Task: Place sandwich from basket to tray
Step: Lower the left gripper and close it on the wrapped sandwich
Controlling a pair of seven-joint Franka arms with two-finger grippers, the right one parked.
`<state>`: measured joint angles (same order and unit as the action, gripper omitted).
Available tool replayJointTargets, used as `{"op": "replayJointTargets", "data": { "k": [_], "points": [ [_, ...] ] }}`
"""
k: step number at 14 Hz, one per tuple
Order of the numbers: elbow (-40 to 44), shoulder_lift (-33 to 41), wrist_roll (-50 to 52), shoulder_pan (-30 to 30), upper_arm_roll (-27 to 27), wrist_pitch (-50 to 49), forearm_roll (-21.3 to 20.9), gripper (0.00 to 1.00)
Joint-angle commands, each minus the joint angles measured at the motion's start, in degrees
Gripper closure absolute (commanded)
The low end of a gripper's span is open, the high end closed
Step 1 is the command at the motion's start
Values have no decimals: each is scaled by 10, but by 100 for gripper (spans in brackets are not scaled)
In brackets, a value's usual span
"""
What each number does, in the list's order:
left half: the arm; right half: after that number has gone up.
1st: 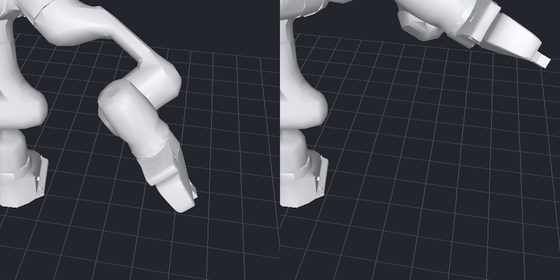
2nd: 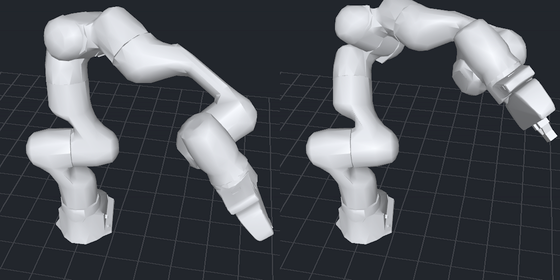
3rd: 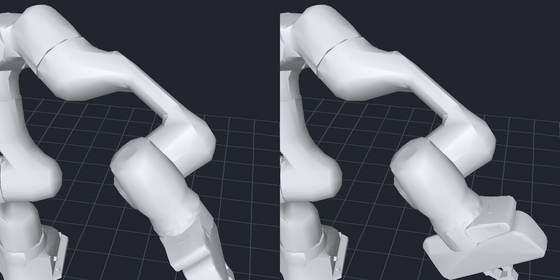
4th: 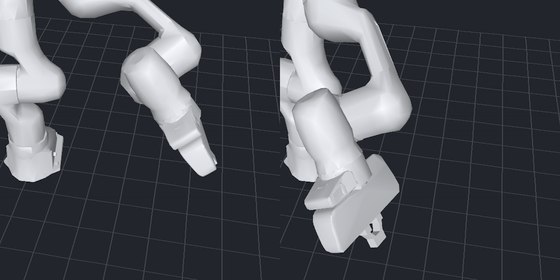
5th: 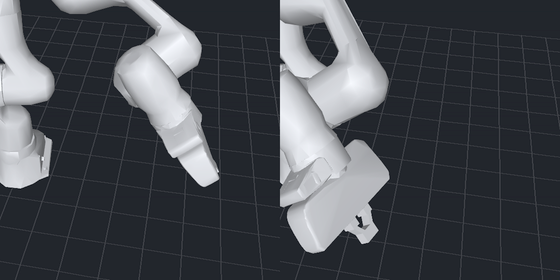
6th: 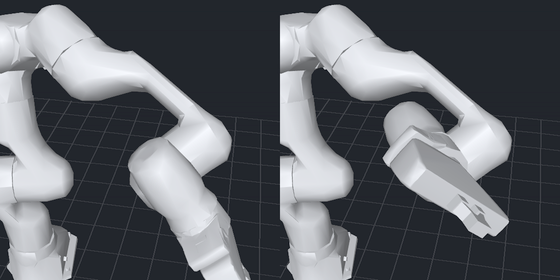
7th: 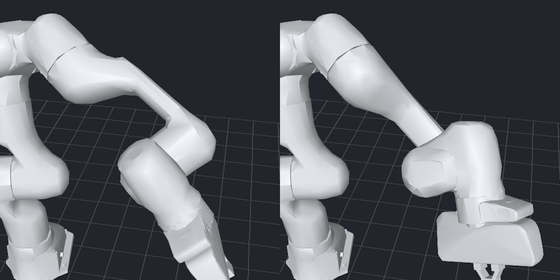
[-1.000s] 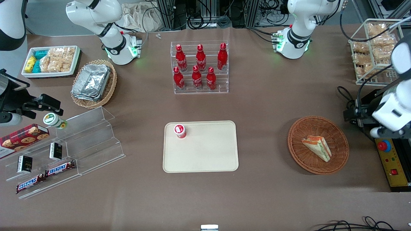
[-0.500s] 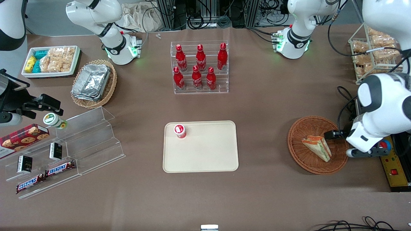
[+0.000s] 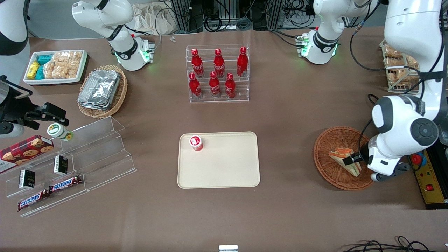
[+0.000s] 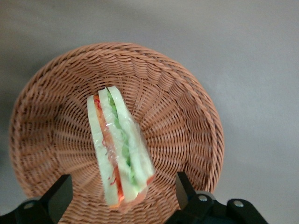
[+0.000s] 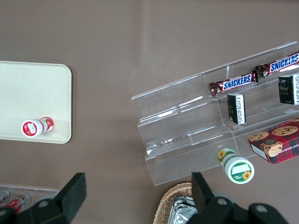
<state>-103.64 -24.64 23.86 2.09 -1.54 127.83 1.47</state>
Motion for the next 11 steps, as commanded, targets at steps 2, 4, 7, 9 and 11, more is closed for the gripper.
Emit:
{"op": "replayJointTargets", "data": {
  "k": [2, 4, 7, 9, 11],
  "points": [
    [-47, 4, 41, 2, -5, 56, 0, 2],
    [-60, -2, 41, -1, -5, 80, -2, 5],
    [-79, -5, 41, -2, -6, 102, -5, 17],
    [-80, -3, 42, -2, -7, 101, -5, 39],
    [-79, 5, 50, -1, -7, 93, -5, 68]
  ]
}}
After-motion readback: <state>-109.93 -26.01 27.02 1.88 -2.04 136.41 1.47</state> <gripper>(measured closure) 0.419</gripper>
